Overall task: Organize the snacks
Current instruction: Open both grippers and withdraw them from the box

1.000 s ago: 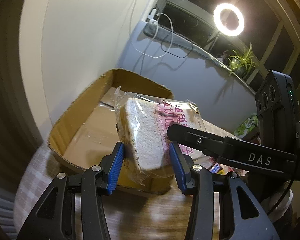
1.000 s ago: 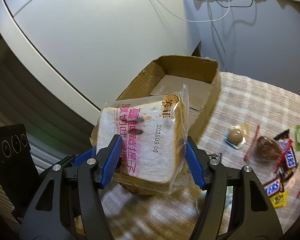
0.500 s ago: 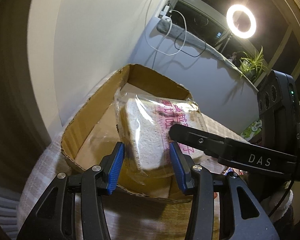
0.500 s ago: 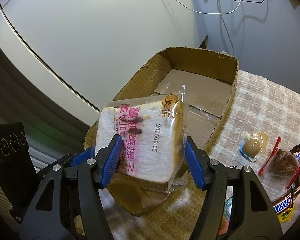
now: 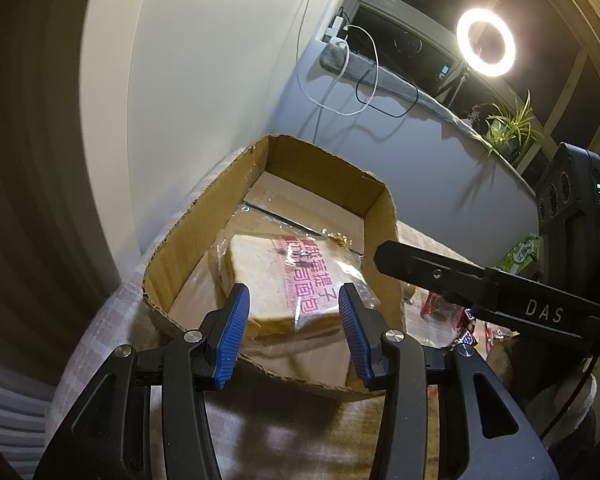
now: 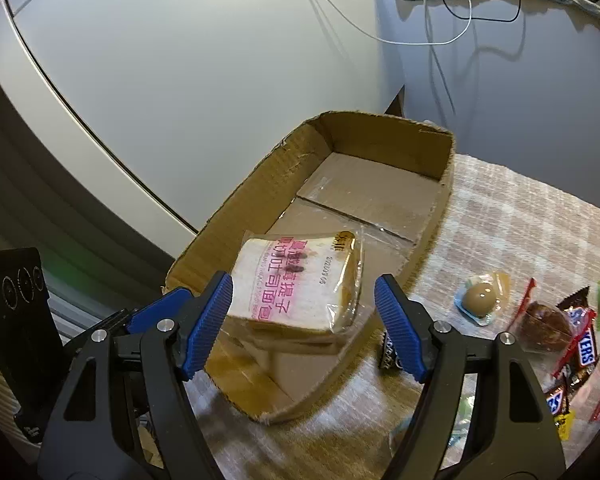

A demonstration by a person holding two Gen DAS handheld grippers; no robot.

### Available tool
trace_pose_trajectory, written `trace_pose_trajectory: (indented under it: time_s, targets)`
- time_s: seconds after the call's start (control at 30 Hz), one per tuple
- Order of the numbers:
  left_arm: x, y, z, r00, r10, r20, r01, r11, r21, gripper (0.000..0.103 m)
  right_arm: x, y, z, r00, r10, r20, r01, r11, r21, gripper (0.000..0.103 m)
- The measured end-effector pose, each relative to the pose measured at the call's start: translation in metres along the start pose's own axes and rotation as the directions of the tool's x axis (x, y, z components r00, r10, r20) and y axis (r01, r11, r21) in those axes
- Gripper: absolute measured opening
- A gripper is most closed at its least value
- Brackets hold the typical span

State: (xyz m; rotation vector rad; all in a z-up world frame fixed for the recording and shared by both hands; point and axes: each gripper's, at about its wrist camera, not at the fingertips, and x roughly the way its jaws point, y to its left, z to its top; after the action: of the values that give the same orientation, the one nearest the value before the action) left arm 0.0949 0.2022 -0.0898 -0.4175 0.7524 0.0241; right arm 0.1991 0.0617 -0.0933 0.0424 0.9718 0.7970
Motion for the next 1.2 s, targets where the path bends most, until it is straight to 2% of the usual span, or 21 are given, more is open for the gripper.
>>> trace_pose_trajectory:
  time_s: [0.33,0.47,0.6,0.93,1.2]
  targets:
    - [-0.014,-0.027,-0.012,1.0,-0.009,0.011,0.009,0.998,0.056,0.044,-0.054,-0.018,-0.016,0.995,-0.079,0.067,0.081,0.996,-0.027,0.077]
    - [-0.014,-0.044,-0.021,1.0,-0.027,-0.007,0.028,0.996,0.084,0.044,-0.081,-0.034,-0.025,0.984,-0.138,0.116,0.144,0.989,-0.042,0.087]
    - [-0.01,-0.061,-0.03,0.998,-0.044,-0.034,0.047,0.992,0.117,0.047,-0.113,-0.054,-0.039,0.964,-0.214,0.157,0.226,0.972,-0.062,0.089]
    - [0.01,-0.098,-0.064,0.99,-0.079,-0.119,0.098,0.982,0.162,0.047,-0.161,-0.118,-0.077,0.933,-0.331,0.138,0.337,0.941,-0.021,0.089]
    - [0.032,-0.117,-0.088,0.983,-0.056,-0.175,0.092,0.975,0.203,0.047,-0.152,-0.13,-0.102,0.943,-0.321,0.086,0.327,0.942,-0.072,0.089]
